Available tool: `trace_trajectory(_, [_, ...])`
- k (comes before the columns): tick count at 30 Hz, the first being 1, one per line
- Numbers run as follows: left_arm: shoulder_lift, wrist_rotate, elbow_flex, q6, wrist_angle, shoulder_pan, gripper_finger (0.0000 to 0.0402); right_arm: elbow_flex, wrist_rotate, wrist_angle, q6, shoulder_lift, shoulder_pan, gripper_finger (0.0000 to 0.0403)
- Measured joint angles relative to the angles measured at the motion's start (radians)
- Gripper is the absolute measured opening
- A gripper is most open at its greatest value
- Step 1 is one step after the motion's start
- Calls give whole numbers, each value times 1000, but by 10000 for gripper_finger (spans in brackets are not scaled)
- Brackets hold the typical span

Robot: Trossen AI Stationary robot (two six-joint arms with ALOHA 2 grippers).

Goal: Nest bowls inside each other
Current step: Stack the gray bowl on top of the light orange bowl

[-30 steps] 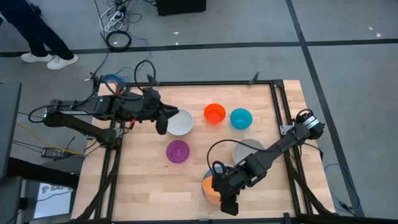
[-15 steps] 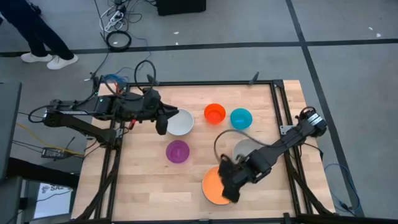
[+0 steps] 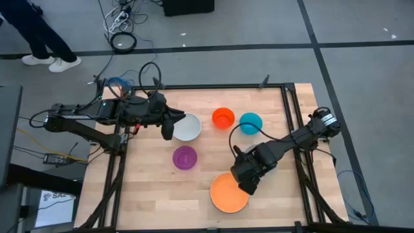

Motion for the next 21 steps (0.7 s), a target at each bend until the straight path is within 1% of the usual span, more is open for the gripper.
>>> trace_trajectory(4, [0,0,0,1,0,0,76,-41,-11,-10,-12,0,1,137])
trace_trajectory(9, [0,0,0,1,0,0,76,-109,-8,6,-45,1,32,135])
trace_trajectory(12, [0,0,0,2,0,0,76,-147,-8,64,-52,1,58,135])
trace_trajectory(21, [0,0,0,1,0,0,76,-281,-11,211,22,1,112,134])
